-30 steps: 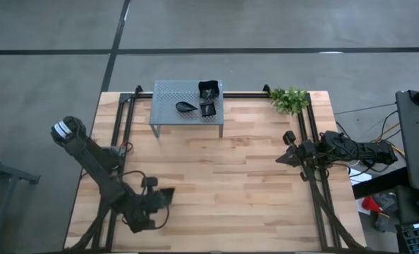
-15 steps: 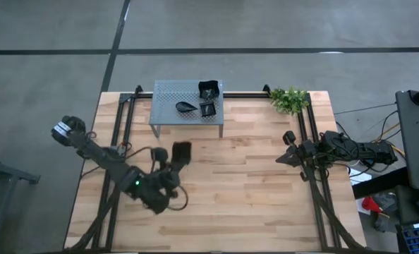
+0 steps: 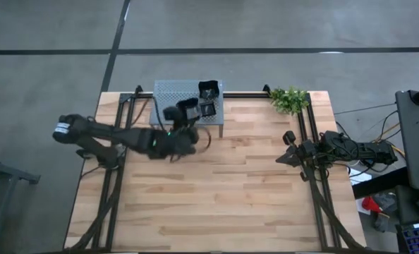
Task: Pick & Place Mini shaped plates
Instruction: Stack the black distorted square plate on top of the other black distorted square plate on the shelf
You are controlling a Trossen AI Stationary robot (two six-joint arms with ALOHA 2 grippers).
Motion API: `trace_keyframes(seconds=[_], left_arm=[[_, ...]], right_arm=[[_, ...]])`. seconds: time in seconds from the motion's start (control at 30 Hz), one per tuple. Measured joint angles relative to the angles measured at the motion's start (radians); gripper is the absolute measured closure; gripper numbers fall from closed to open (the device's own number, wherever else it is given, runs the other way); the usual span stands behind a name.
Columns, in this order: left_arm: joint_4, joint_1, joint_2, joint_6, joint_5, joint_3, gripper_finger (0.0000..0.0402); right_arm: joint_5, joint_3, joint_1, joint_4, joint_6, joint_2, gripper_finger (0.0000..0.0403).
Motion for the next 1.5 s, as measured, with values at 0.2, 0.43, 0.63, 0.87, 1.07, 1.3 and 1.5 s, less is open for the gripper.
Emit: trace_keyframes(seconds=[0.2,0.43,0.63,0.87,1.07,1.3,1.5], left_arm=[[0.274,0.177,0.0,0.193,0.258,0.01,0.0401],[0.442,0.373,0.007,0.203,0.448,0.01,0.0401],[0.487,0.515,0.068,0.182,0.684,0.01,0.0401],[0.471,0.541,0.127,0.241,0.722,0.011,0.0401],[0.456,0.544,0.132,0.244,0.703,0.011,0.0401],[0.455,0.544,0.138,0.24,0.708,0.011,0.0401],[0.405,0.544,0.138,0.233,0.707,0.01,0.0401]], right_arm=[[0.0,0.0,0.0,0.0,-0.001,0.0,0.0394],[0.0,0.0,0.0,0.0,0.0,0.0,0.0394],[0.0,0.0,0.0,0.0,-0.001,0.0,0.0394],[0.0,0.0,0.0,0.0,0.0,0.0,0.0394],[0.0,0.0,0.0,0.0,0.0,0.0,0.0394],[0.0,0.0,0.0,0.0,-0.001,0.0,0.0394],[0.0,0.0,0.0,0.0,0.0,0.0,0.0394]])
